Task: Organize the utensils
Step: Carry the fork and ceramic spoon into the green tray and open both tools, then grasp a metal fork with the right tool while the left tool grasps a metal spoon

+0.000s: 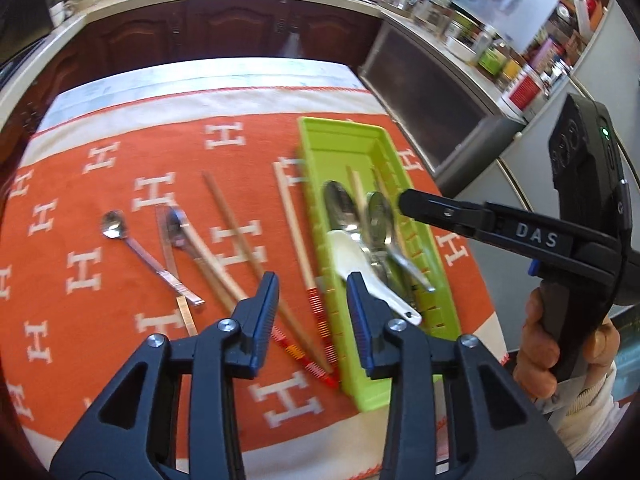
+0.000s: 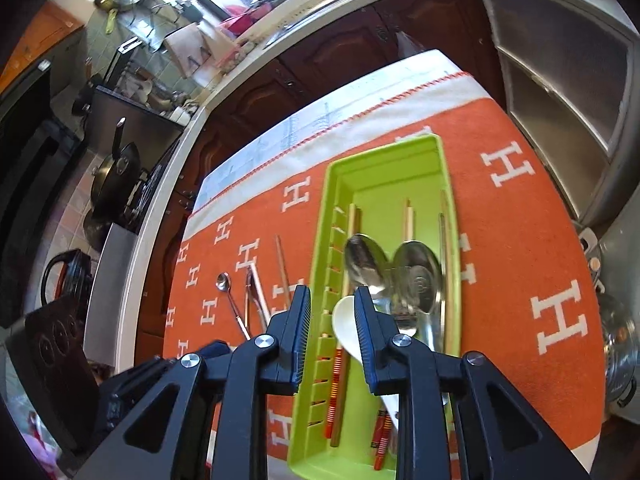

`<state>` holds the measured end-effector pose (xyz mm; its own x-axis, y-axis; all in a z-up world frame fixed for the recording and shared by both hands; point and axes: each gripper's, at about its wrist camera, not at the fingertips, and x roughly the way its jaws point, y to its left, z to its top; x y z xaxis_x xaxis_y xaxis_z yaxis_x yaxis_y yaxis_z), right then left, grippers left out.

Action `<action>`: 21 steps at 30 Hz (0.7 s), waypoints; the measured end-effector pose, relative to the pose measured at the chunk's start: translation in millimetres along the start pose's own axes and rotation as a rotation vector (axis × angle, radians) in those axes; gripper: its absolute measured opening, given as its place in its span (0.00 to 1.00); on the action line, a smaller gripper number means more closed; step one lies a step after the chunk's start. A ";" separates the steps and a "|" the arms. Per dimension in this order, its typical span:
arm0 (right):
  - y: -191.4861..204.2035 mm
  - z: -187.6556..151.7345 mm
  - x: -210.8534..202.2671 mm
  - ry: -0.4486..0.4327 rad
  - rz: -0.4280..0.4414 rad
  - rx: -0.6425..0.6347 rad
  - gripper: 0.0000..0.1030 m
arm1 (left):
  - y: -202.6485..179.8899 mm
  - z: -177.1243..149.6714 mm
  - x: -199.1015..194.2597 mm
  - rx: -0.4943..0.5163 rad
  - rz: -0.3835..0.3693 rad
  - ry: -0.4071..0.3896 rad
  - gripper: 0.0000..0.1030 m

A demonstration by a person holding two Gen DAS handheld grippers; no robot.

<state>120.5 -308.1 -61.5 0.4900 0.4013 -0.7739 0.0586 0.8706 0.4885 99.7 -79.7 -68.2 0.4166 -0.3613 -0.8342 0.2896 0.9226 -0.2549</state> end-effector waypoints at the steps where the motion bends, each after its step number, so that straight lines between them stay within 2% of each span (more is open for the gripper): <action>1: 6.3 -0.5 -0.7 -0.001 0.001 -0.019 0.22 | 7.0 -0.6 -5.6 -0.011 0.013 -0.004 0.31; 7: 49.8 -6.5 -0.8 0.011 0.026 -0.144 0.22 | 59.1 -3.2 -38.1 -0.104 0.072 -0.047 0.31; 12: 95.2 -15.3 19.1 0.057 0.029 -0.256 0.22 | 111.8 -5.6 -50.4 -0.228 0.090 -0.074 0.31; 17: 130.9 -20.5 49.3 0.109 0.027 -0.350 0.22 | 152.6 -9.7 -37.9 -0.317 0.087 -0.062 0.32; 21: 144.4 -21.1 87.8 0.175 0.012 -0.372 0.22 | 172.2 -10.3 -15.7 -0.364 0.072 -0.042 0.32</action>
<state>153.6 -141.1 -67.4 0.3316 0.4269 -0.8413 -0.2803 0.8961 0.3442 134.2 86.3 -104.0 0.4619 -0.2921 -0.8375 -0.0642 0.9307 -0.3600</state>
